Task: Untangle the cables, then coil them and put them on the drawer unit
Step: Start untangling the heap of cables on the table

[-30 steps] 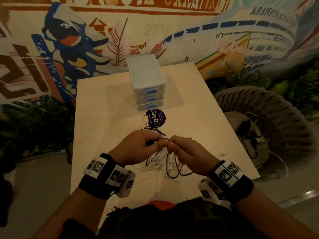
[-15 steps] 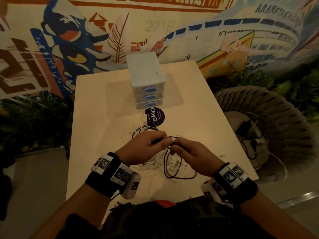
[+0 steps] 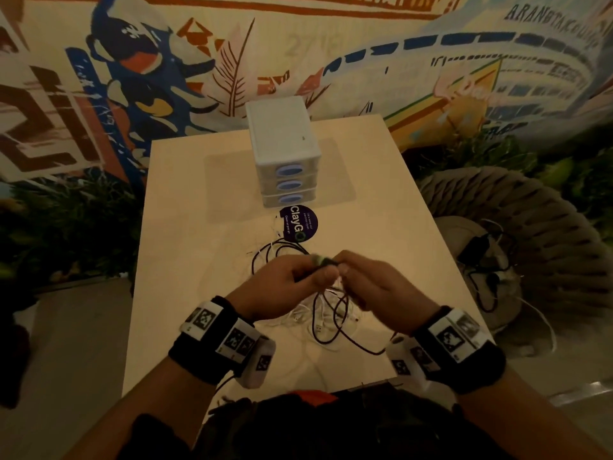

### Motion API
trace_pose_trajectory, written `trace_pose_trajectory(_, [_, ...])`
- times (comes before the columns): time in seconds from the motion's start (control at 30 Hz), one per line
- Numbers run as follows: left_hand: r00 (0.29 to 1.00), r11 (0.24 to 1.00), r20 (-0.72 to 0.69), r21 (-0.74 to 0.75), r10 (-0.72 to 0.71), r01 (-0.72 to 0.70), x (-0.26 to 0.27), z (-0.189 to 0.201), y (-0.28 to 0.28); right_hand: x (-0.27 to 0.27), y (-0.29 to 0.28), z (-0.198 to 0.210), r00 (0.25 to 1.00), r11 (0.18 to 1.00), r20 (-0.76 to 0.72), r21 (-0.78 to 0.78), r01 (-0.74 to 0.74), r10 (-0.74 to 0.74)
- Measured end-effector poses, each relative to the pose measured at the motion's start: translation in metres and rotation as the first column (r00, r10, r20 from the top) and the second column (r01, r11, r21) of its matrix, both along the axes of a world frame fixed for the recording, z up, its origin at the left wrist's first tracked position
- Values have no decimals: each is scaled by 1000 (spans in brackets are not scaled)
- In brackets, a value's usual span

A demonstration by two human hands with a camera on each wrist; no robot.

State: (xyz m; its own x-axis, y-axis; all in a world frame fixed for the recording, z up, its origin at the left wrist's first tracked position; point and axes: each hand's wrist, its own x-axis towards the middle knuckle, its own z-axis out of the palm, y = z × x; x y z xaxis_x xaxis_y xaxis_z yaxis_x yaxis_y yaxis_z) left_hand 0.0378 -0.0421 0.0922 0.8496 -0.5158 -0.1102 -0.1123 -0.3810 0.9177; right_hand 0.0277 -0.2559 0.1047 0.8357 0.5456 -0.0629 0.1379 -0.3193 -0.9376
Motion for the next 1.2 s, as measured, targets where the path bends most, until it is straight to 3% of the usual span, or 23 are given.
trace_pose_trajectory(0.07, [998,997,-37,-51,60,-62,-2,-2,-6,-3,13,-3,999,997,-17,-54,-48,47])
trace_pose_trajectory(0.2, [987,976,119,175,107,-127,-4,-9,-3,0,17,-7,970,999,-244,-31,-20,11])
trace_pose_trajectory(0.23, [978,973,148,151,150,-172,-4,-10,-2,2,16,-8,940,1000,-340,22,14,-6])
trace_pose_trajectory(0.3, [954,958,89,-34,286,-284,-4,-9,-1,8,11,-11,861,990,-508,113,89,-20])
trace_pose_trajectory(0.37, [938,914,-11,-222,347,-341,-4,-7,2,11,7,-17,825,988,-563,147,46,45])
trace_pose_trajectory(0.43, [939,903,-40,-265,341,-339,-5,-6,4,12,6,-24,841,988,-521,124,-95,146])
trace_pose_trajectory(0.5, [947,916,-11,-248,322,-314,-5,-7,7,14,9,-29,900,975,-385,1,-223,206])
trace_pose_trajectory(0.57, [944,916,-4,-239,331,-322,-5,-6,10,16,9,-36,960,962,-205,-155,-225,191])
trace_pose_trajectory(0.67, [896,882,107,-258,432,-394,-4,-8,17,19,0,-43,1000,981,3,-192,-2,3])
trace_pose_trajectory(0.73, [853,838,155,-337,498,-428,-2,-7,22,19,-16,-49,975,964,124,-170,202,-182])
trace_pose_trajectory(0.8, [812,758,88,-427,578,-493,-2,-3,27,17,-38,-56,919,917,187,-139,374,-347])
trace_pose_trajectory(0.9, [750,631,-23,-523,662,-573,-2,3,36,5,-77,-66,883,881,11,-72,468,-468])
trace_pose_trajectory(0.97, [715,583,-57,-535,697,-612,-2,3,42,-11,-97,-71,902,914,-148,-57,402,-406])
trace_pose_trajectory(1.07, [715,575,-81,-536,695,-619,-4,1,44,-38,-113,-86,890,966,-378,-59,253,-257])
trace_pose_trajectory(1.2, [724,570,-82,-558,685,-603,-8,2,42,-74,-112,-123,720,993,-685,-101,57,-111])
